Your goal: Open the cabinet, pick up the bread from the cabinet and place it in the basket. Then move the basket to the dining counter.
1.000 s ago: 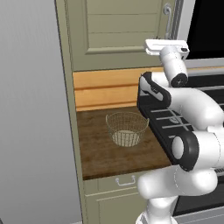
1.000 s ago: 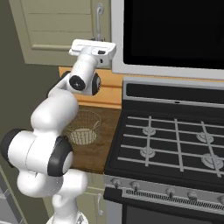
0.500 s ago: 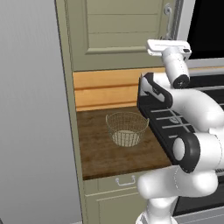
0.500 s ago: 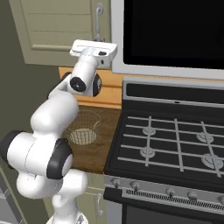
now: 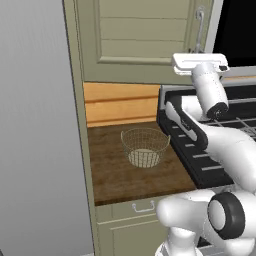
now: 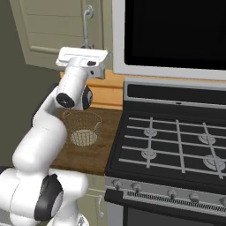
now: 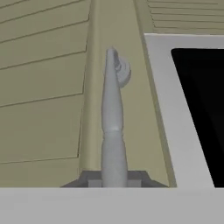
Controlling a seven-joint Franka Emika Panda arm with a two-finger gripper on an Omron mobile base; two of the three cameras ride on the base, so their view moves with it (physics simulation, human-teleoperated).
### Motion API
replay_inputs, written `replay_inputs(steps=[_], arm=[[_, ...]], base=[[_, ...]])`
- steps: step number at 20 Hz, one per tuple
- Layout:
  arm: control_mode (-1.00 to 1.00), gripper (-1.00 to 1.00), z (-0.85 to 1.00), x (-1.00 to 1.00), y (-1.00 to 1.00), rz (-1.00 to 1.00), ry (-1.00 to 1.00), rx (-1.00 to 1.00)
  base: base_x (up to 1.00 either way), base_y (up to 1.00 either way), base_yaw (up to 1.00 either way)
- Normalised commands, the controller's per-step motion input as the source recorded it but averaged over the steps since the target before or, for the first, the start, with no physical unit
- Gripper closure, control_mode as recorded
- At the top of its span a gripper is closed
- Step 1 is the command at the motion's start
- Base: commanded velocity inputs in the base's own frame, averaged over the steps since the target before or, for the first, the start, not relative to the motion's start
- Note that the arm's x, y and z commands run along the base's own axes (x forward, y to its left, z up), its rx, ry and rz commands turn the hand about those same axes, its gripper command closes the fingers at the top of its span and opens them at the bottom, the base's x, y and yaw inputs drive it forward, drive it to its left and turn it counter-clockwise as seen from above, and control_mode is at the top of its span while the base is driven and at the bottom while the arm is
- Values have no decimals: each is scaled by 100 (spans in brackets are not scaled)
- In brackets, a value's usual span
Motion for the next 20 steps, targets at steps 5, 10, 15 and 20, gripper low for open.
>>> replay_inputs(steps=[5, 10, 15, 20], arm=[[-100, 100, 0, -99, 50, 0, 1, 0], [-100, 100, 0, -85, 64, 0, 4, 0], [-100, 100, 0, -77, 68, 0, 6, 0], [-100, 100, 0, -58, 66, 0, 8, 0]], base=[[0, 0, 0], [0, 0, 0], [0, 0, 0], [0, 0, 0]])
